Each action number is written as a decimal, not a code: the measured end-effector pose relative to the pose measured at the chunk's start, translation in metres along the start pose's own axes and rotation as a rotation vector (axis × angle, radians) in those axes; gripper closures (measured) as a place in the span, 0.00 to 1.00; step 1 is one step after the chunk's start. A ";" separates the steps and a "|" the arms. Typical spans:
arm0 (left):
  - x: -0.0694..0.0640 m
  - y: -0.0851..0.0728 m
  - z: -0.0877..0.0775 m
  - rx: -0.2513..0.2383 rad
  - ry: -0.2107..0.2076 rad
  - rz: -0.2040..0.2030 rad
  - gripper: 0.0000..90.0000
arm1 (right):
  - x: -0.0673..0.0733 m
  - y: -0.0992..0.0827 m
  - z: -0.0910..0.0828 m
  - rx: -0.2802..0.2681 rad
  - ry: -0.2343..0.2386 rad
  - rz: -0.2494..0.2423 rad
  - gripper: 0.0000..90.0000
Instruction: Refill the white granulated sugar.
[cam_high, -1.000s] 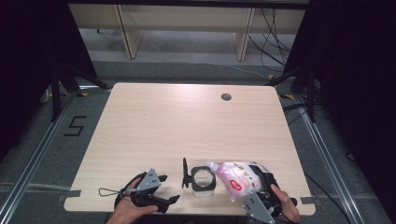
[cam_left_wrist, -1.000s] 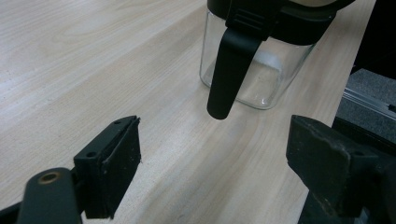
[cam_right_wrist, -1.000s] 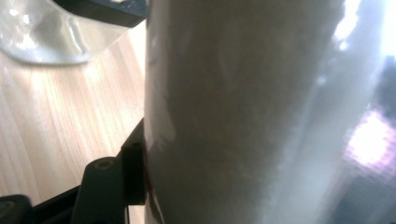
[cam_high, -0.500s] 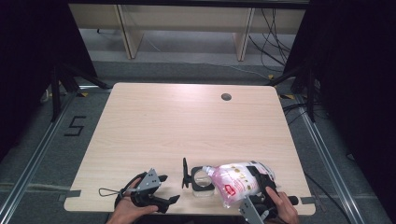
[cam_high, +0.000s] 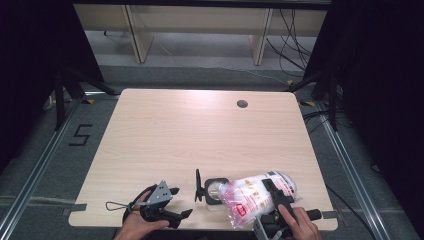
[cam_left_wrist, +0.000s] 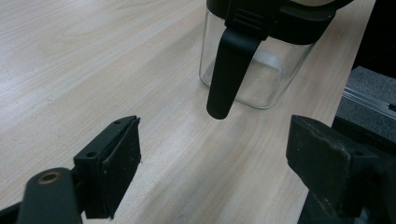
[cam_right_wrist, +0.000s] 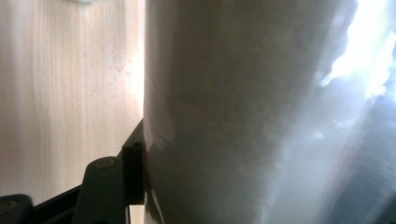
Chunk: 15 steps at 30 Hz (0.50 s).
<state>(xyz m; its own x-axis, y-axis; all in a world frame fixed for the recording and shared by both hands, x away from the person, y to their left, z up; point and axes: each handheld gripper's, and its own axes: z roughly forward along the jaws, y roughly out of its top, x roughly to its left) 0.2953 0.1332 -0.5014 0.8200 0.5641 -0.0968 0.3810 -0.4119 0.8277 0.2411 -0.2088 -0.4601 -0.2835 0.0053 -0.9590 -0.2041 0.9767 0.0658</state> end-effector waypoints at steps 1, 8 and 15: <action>0.000 0.000 0.000 0.000 0.000 0.000 0.19 | 0.000 0.001 0.000 0.004 -0.008 -0.018 0.44; -0.001 0.000 -0.001 0.019 0.005 -0.015 0.19 | 0.005 0.001 0.002 0.020 0.010 -0.053 0.45; -0.002 0.000 -0.001 0.011 -0.004 -0.015 0.19 | 0.001 0.002 0.002 0.024 -0.002 -0.183 0.45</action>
<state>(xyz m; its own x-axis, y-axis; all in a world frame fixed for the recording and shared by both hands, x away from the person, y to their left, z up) 0.2938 0.1325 -0.5007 0.8161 0.5672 -0.1112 0.3975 -0.4111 0.8203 0.2425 -0.2068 -0.4618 -0.2413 -0.1726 -0.9550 -0.2301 0.9662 -0.1165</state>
